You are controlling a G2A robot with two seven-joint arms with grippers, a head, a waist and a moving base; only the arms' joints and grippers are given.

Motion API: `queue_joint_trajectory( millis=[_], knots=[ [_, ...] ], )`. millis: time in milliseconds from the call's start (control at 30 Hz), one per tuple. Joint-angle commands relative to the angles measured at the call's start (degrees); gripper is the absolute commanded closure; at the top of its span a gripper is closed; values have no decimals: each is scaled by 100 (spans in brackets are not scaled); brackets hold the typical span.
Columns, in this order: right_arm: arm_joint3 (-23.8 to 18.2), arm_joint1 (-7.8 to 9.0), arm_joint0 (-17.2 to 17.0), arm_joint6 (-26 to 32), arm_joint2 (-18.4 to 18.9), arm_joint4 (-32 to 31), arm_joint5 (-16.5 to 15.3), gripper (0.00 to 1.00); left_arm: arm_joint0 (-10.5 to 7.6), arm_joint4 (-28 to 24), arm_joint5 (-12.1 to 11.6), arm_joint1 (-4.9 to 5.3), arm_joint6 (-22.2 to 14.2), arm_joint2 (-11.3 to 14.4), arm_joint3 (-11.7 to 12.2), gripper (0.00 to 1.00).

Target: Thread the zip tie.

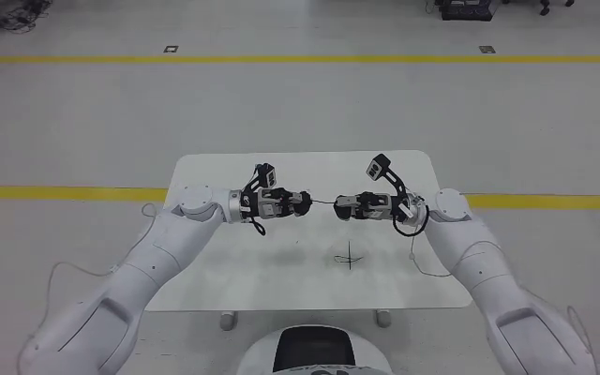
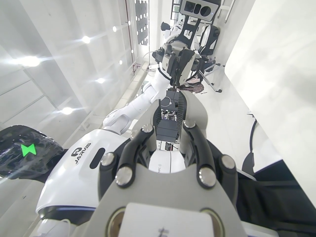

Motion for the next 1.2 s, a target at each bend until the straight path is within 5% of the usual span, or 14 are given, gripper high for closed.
queue_joint_trajectory(
  millis=[0, 900, 1167],
  knots=[
    [25, -12, 7, 0, 9, -11, 0, 84, 5, 14, 6, -5, -7, -14, 5, 100],
    [235, -137, 68, 0, 92, -188, 0, 100, 39, 151, 44, -75, -89, -153, 96, 100],
    [249, -154, 61, 0, 137, -206, 0, 83, 44, 194, 60, -91, -130, -185, 102, 100]
  ],
)
